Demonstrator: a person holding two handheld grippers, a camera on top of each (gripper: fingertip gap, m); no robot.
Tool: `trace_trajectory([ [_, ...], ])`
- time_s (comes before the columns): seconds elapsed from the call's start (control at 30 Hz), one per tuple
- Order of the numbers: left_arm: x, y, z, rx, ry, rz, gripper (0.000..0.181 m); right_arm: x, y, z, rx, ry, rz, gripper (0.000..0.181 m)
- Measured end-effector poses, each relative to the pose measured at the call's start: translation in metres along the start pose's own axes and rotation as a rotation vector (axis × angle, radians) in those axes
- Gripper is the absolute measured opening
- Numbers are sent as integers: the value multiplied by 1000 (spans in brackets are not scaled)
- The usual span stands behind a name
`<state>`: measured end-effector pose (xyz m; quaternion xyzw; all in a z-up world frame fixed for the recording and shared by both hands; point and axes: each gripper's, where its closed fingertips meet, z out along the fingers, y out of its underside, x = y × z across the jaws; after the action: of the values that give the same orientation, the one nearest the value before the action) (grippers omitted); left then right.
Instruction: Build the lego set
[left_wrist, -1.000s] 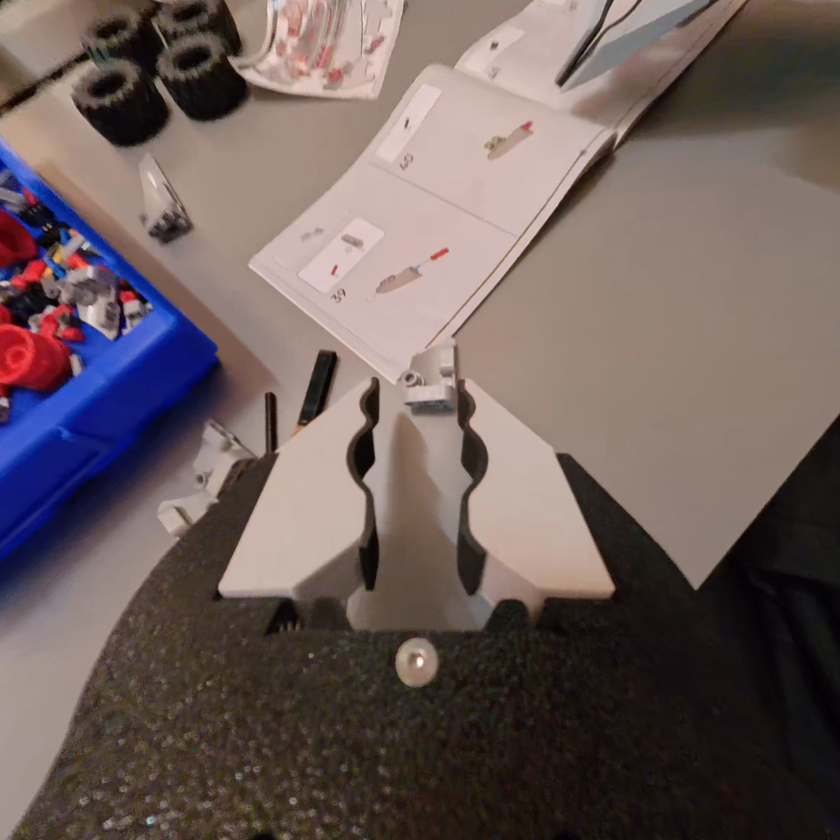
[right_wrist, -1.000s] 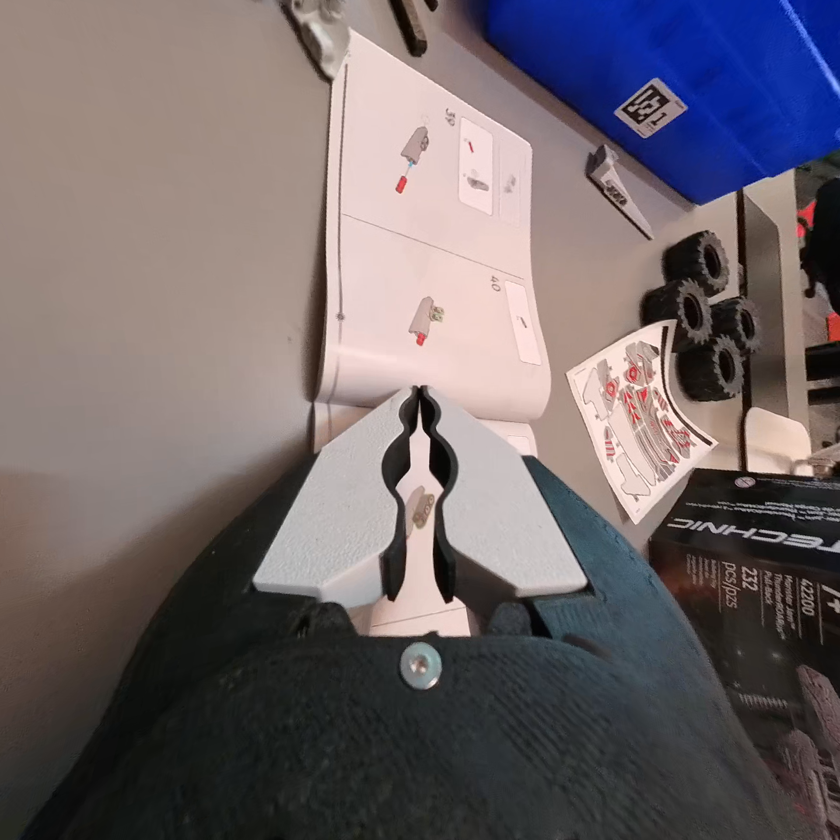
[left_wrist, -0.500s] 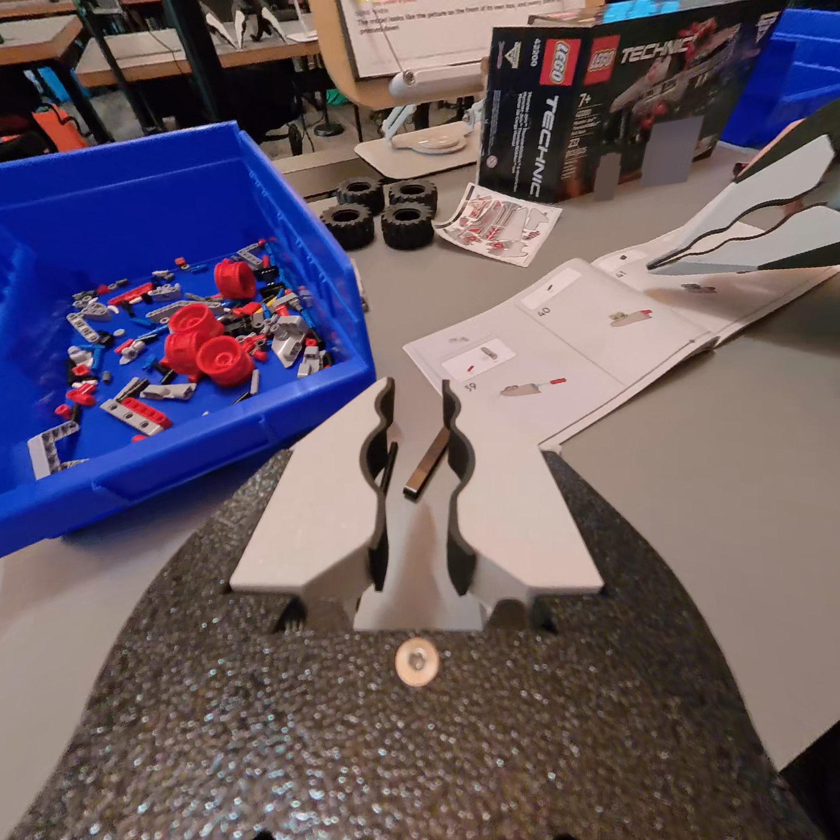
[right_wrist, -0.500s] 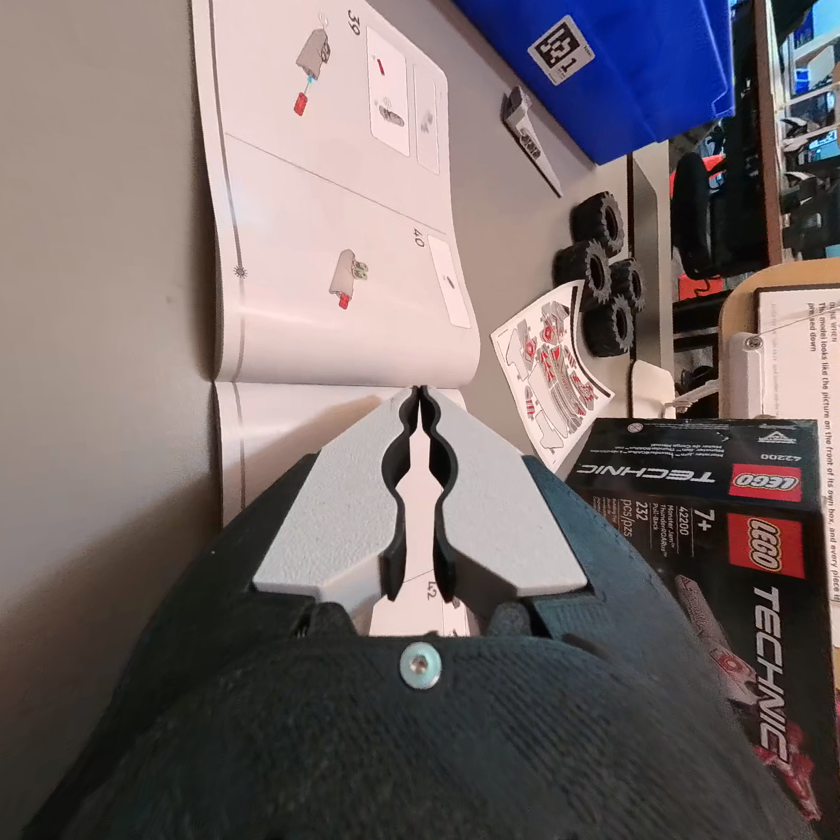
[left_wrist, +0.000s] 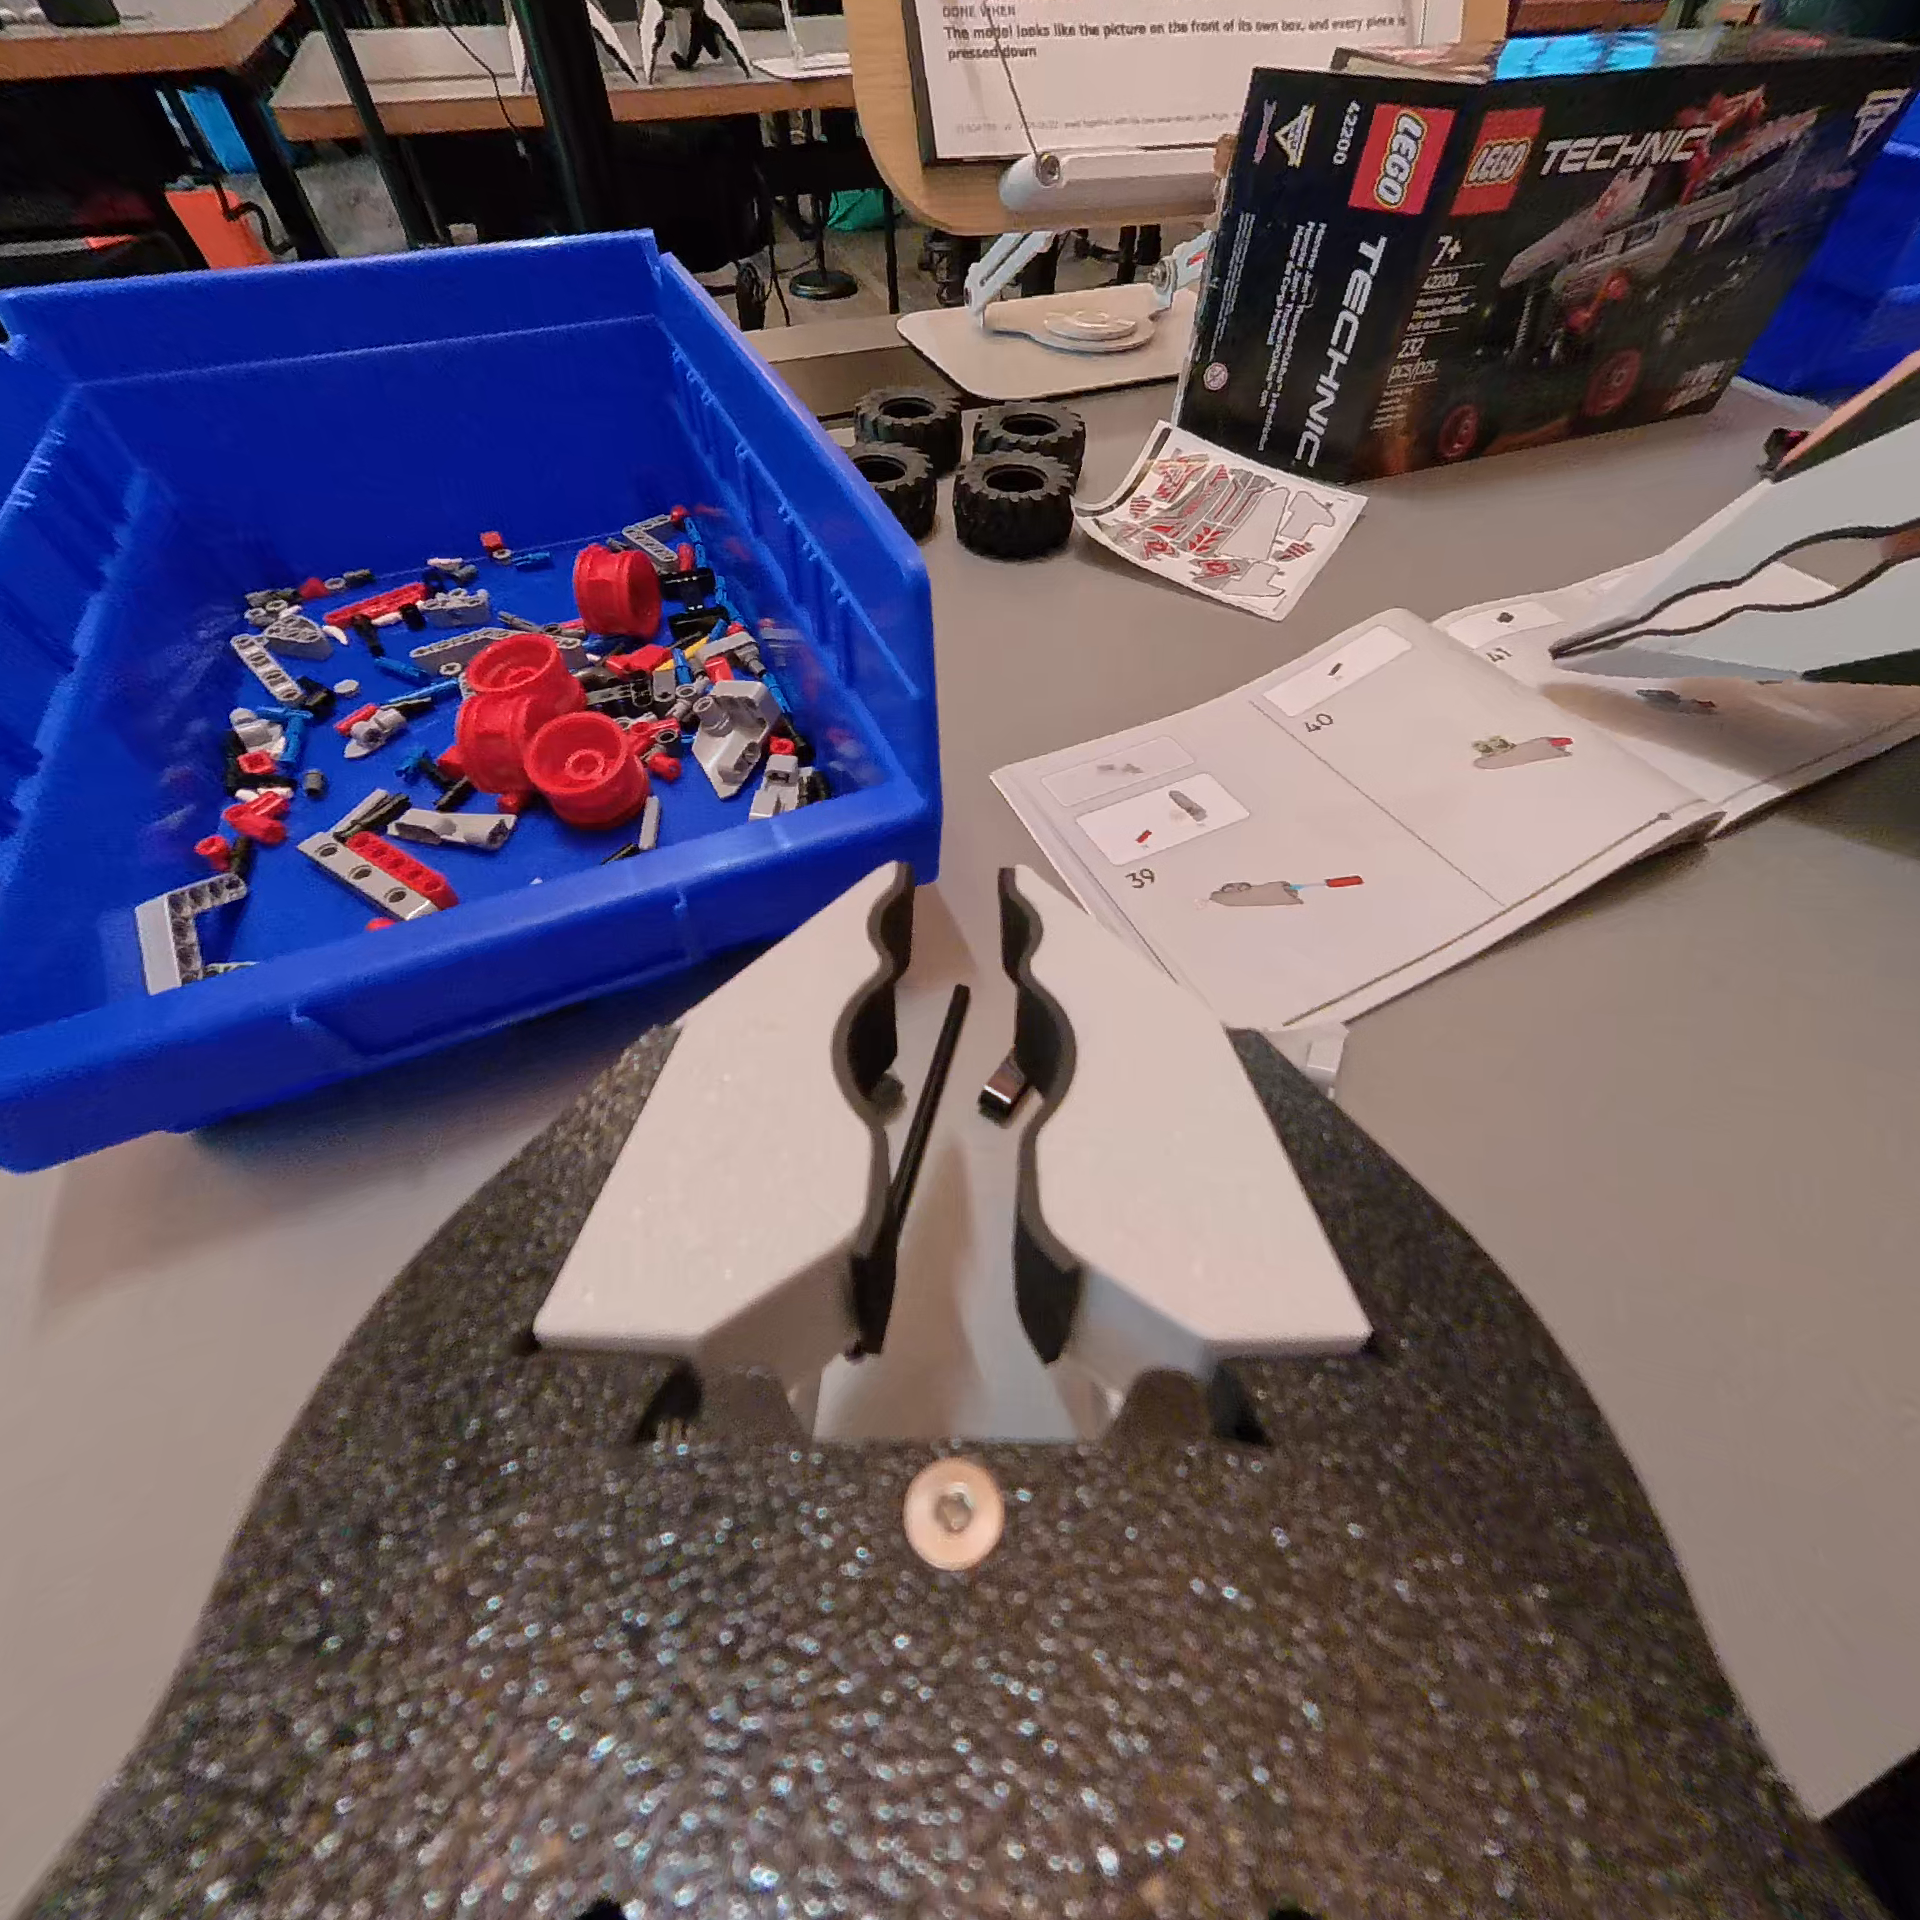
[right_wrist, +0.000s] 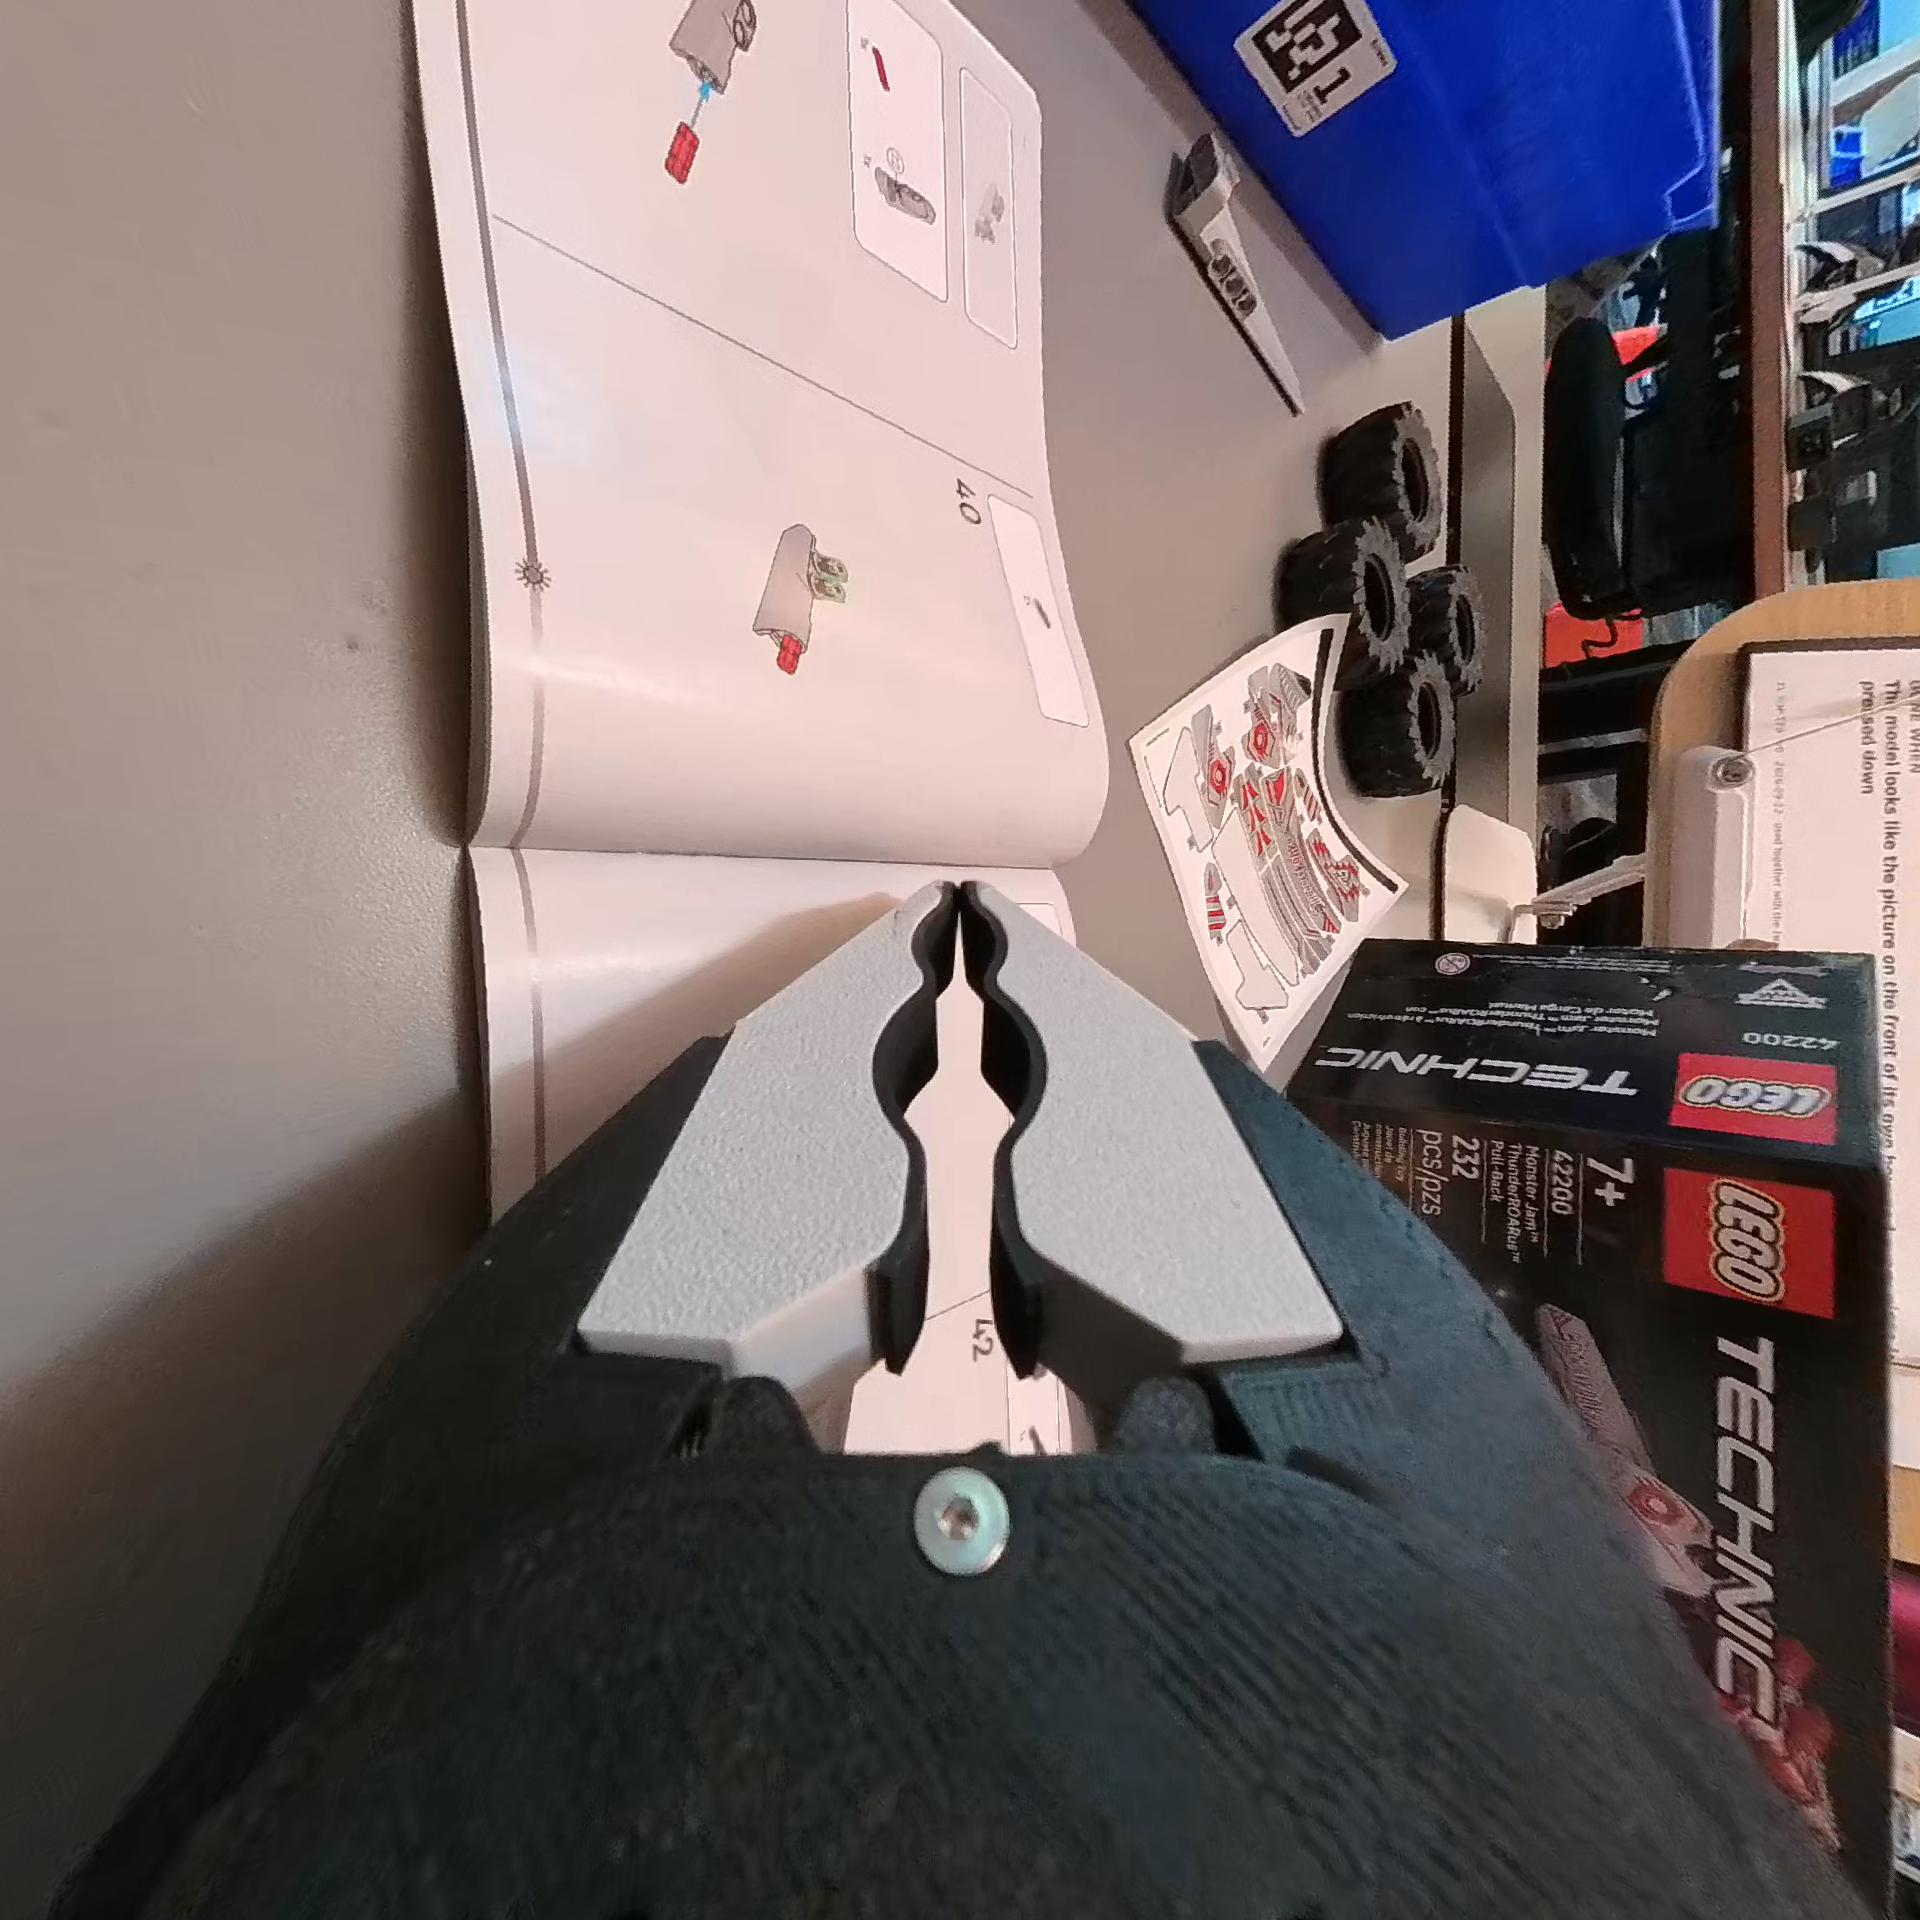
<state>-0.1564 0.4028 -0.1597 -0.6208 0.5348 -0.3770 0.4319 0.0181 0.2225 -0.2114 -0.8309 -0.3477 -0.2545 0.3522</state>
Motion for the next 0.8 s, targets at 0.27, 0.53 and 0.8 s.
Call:
trace_trajectory([
  [0.27,-3,3,5,-2,7,-9,13,-2,4,3,-14,-11,4,0],
  [0.53,-11,0,9,-8,6,11,12,-3,7,5,-25,-19,13,0],
  [0.8,-56,-39,19,-105,-11,187,12,-3,5,6,-23,-8,13,0],
])
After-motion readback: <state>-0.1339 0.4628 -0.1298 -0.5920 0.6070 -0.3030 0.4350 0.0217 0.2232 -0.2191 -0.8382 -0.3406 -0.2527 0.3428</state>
